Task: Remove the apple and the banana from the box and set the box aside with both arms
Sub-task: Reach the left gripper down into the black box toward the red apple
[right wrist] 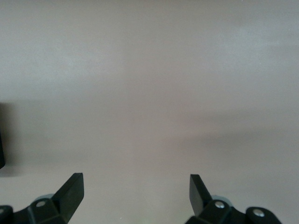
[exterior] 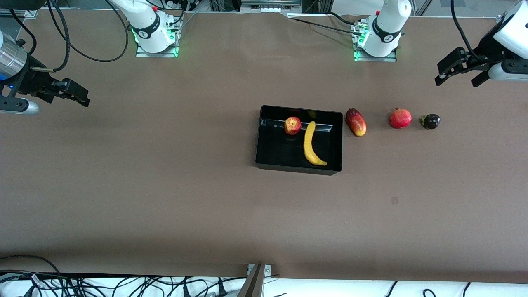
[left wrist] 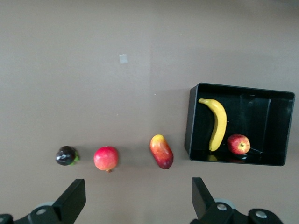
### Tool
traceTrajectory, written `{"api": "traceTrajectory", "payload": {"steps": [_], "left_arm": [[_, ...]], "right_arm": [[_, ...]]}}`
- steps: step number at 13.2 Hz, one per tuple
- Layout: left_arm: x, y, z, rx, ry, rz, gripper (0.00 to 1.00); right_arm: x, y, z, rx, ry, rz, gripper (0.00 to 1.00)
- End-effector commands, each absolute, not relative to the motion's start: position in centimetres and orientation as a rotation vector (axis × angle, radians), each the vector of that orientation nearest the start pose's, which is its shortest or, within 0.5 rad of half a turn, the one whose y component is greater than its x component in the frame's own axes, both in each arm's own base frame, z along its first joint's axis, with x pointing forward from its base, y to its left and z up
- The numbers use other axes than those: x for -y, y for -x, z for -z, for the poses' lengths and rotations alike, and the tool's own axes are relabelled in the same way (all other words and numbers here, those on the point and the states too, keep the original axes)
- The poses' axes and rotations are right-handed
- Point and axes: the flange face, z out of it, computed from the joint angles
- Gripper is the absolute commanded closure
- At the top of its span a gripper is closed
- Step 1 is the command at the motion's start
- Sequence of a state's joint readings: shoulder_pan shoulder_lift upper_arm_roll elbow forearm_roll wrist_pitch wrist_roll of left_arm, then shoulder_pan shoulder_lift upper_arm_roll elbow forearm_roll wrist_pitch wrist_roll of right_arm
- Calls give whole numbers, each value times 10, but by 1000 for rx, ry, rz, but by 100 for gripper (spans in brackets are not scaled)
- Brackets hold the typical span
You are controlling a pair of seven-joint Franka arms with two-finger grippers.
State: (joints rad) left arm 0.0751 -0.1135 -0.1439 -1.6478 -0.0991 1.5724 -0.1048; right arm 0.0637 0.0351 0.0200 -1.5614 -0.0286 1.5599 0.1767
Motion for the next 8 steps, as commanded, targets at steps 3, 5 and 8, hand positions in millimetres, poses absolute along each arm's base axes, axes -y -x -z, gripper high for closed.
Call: {"api": "traceTrajectory", "payload": {"steps": [3,5,8], "left_arm": [[88,-540,-617,171,3256,19,0],[125,-552,-593,326,3237,-6,0],[190,-563,-533,434,3093,-70,0]], "right_arm": [[-43,-561,-613,-149,3180,-58,0],[-43,-562,-613,-149,3180,-55,0],[-43,-562,-613,-149,3180,-55,0]]}}
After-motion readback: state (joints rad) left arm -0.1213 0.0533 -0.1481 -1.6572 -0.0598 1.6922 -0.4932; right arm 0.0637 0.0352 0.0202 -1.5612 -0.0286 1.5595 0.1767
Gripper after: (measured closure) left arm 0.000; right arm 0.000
